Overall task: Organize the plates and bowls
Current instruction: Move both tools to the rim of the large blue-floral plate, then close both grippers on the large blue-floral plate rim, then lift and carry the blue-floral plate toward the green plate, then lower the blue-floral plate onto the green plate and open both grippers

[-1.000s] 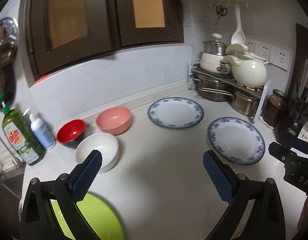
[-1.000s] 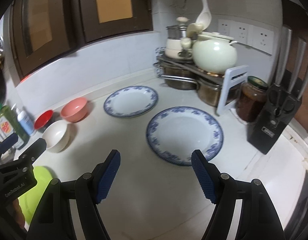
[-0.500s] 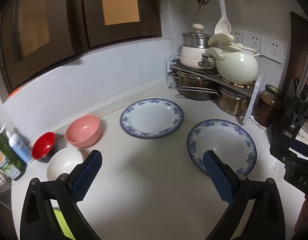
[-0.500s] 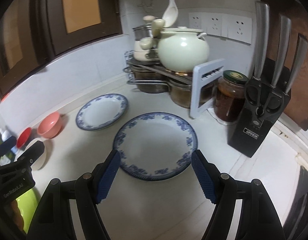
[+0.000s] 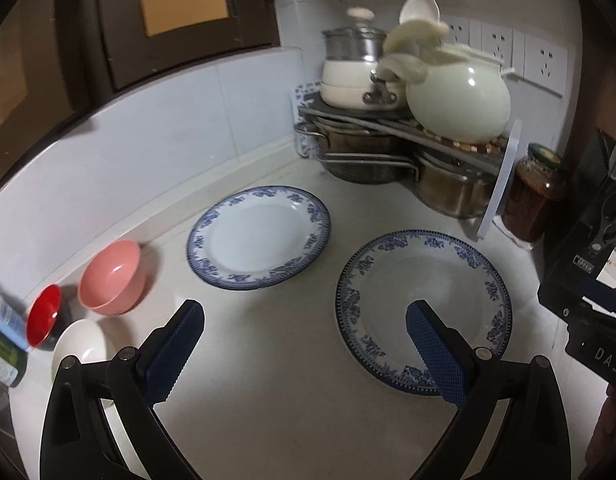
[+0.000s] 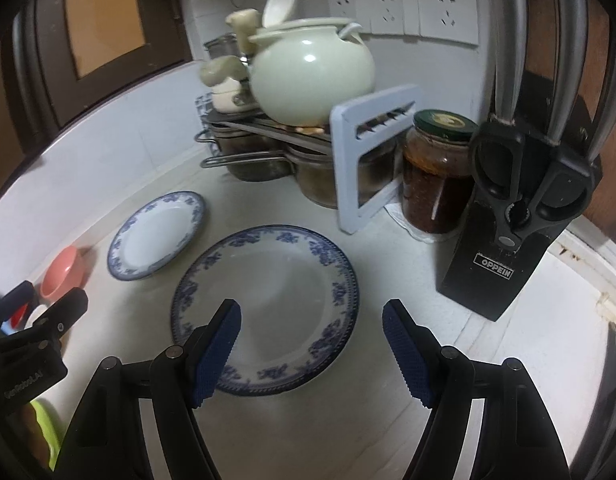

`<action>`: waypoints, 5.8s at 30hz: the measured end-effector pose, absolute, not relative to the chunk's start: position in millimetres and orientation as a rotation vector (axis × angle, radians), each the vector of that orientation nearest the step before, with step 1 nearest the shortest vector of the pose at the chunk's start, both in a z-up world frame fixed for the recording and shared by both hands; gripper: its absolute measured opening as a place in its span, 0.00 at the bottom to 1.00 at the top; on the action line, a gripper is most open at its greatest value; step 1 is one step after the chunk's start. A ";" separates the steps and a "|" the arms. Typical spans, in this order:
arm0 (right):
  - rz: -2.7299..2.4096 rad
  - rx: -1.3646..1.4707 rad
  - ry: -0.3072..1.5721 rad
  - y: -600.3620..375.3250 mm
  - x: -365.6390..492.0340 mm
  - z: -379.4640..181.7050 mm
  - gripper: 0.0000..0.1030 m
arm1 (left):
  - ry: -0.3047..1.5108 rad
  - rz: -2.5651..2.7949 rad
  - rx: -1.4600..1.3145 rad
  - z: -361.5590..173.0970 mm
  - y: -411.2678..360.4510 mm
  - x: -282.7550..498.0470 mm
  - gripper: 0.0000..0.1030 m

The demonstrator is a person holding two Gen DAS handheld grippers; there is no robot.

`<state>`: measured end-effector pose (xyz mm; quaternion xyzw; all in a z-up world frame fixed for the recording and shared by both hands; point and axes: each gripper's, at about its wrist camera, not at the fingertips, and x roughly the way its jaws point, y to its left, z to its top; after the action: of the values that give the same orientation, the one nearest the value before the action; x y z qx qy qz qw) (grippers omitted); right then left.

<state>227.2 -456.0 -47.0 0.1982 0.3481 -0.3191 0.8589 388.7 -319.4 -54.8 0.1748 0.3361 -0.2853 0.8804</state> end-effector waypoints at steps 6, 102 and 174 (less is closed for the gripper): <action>-0.704 0.428 0.758 -476.9 234.7 -63.2 0.72 | 0.765 -0.604 0.398 -80.3 -341.0 404.4 0.99; -0.457 0.345 1.093 -404.5 291.5 -88.0 0.36 | 1.011 -0.499 0.259 -94.5 -223.4 389.2 0.33; 0.127 -0.034 1.263 -76.1 371.6 -112.4 0.36 | 1.156 0.112 -0.103 -131.2 125.3 347.8 0.34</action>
<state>371.6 -76.1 -112.4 -0.0160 0.5897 0.0593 0.8053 347.8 125.3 -131.2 -0.0485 0.5458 0.0528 0.8348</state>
